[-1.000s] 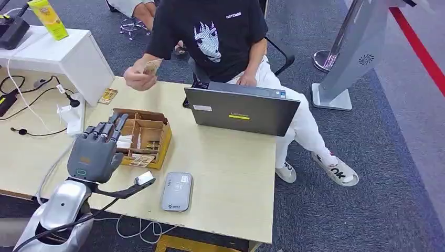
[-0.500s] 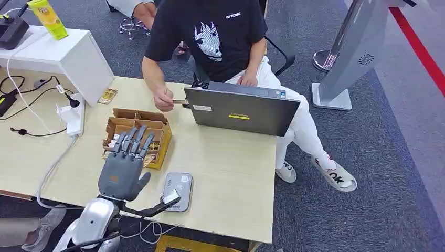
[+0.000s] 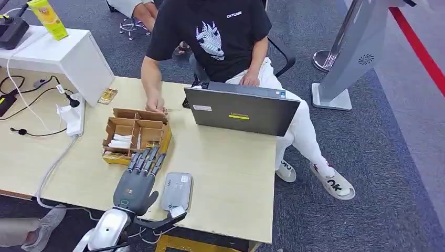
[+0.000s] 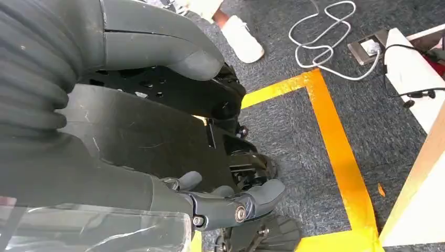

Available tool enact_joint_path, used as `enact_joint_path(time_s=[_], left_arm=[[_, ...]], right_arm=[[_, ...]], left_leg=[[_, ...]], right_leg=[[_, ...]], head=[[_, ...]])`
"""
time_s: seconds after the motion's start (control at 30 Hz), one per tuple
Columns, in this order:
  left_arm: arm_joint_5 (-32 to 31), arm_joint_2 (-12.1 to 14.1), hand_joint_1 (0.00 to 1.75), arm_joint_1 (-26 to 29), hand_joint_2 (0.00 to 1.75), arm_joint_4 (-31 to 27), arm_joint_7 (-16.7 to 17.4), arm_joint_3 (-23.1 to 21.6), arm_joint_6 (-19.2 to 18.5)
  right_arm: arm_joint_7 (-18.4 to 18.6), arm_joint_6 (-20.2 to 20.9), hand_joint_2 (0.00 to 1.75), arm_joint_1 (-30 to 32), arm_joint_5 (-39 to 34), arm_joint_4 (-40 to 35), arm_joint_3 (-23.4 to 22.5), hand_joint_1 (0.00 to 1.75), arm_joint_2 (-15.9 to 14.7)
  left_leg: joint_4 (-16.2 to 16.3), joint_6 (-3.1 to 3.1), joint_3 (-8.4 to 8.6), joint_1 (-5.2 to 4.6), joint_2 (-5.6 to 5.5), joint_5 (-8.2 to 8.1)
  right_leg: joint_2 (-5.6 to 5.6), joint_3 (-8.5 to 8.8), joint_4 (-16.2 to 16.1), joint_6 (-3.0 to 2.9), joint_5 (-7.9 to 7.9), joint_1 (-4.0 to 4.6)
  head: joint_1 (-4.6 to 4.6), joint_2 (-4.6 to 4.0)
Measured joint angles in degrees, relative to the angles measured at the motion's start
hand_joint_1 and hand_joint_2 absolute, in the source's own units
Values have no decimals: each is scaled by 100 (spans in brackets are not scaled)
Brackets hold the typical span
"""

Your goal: Pass the card to the sensor for recognition and then transmit it.

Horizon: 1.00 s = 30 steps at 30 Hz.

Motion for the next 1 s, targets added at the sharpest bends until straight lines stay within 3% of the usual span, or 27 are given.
enact_joint_path(time_s=[0.17, 0.27, 0.37, 0.47, 1.0], left_arm=[[0, -18, 0, -2, 175, 48, 77, -2, 0], [0, 359, 0, -51, 175, 125, 989, -168, 322], [0, 684, 0, -67, 175, 339, 887, -131, 522], [0, 813, 0, -65, 175, 466, 780, -116, 525], [0, 879, 0, -82, 175, 577, 704, 24, 389]], right_arm=[[15, 0, 175, -1, 6, 0, 0, 0, 0], [98, 0, 175, -6, 103, 0, 26, 0, 0], [105, 0, 175, -5, 129, 0, 37, 0, 0], [111, 0, 175, -9, 133, 0, 55, 0, 0], [162, 0, 175, -18, 149, -2, 61, 0, 2]], left_leg=[[0, 0, 0, 0, 0, 0], [-1, -1, 4, 4, 6, 0], [-3, -7, 6, 6, 4, 4], [-4, -11, -1, 7, -11, 7], [-3, -11, 0, 6, -11, 7]], right_leg=[[-1, 1, 0, 0, 0, 0], [7, 0, 1, -6, 4, 2], [3, -1, 2, -8, 2, 3], [-8, 0, 3, -8, 2, 8], [-7, 0, 2, -8, 3, 7]], head=[[2, 0], [11, 0], [-11, 0], [-9, 0], [-9, 0]])
